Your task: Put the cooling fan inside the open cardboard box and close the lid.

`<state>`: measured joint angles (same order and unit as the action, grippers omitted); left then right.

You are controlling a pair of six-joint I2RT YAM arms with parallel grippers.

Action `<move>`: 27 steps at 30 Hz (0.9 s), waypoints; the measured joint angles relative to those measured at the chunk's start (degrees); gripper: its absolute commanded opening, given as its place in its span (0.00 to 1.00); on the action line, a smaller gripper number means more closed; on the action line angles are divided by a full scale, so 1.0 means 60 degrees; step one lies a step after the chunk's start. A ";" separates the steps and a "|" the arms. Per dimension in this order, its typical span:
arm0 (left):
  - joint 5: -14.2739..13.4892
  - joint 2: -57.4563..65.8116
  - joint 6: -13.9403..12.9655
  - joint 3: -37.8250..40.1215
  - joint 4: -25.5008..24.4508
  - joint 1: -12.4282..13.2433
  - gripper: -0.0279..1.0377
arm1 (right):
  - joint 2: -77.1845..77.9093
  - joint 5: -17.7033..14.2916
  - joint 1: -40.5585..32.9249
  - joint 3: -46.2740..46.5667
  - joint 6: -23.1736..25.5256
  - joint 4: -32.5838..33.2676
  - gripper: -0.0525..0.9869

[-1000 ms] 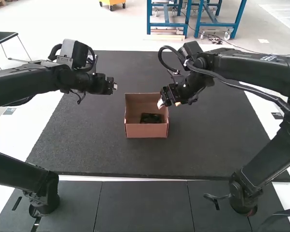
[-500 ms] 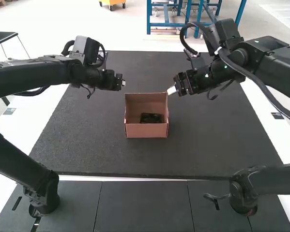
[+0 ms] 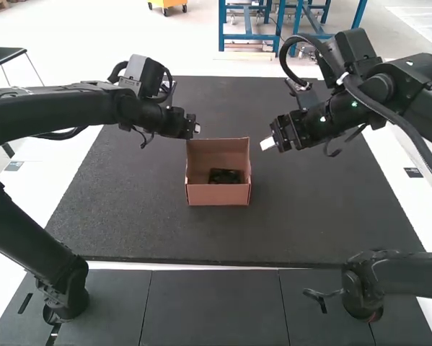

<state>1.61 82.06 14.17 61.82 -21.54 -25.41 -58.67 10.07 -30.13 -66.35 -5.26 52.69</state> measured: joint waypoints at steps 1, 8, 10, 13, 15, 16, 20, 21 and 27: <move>0.0015 0.0011 0.0000 0.0004 -0.0095 -0.0051 0.91 | 0.0000 -0.0004 -0.0004 -0.0007 0.0000 0.0033 0.83; 0.0248 0.0219 -0.0069 0.0036 -0.0834 -0.0222 0.91 | 0.0000 -0.0076 -0.0004 -0.0018 0.0007 0.0135 0.83; 0.0302 0.0259 -0.0073 0.0033 -0.0856 -0.0222 0.91 | 0.0000 -0.0076 0.0000 -0.0022 0.0007 0.0131 0.83; 0.0382 0.0262 -0.0073 -0.0055 -0.0852 -0.0226 0.91 | 0.0004 -0.0084 0.0000 -0.0022 0.0007 0.0135 0.83; 0.0433 0.0259 -0.0069 -0.0222 -0.0845 -0.0222 0.91 | 0.0004 -0.0106 0.0000 -0.0022 0.0011 0.0135 0.83; 0.0459 0.0262 -0.0069 -0.0342 -0.0841 -0.0222 0.91 | 0.0000 -0.0109 0.0000 -0.0022 0.0015 0.0135 0.83; 0.0535 0.0259 -0.0058 -0.0860 -0.0754 -0.0222 0.91 | 0.0004 -0.0109 0.0000 -0.0022 0.0036 0.0149 0.83; 0.0554 0.0259 -0.0033 -0.0969 -0.0699 -0.0222 0.91 | 0.0000 -0.0113 0.0000 -0.0022 0.0051 0.0149 0.83; 0.0637 0.0259 0.0011 -0.1512 -0.0273 -0.0226 0.91 | 0.0004 -0.0138 -0.0004 -0.0022 0.0120 0.0175 0.83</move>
<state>5.43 83.61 14.24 52.75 -23.18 -26.76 -58.65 9.23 -30.15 -66.48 -4.54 53.74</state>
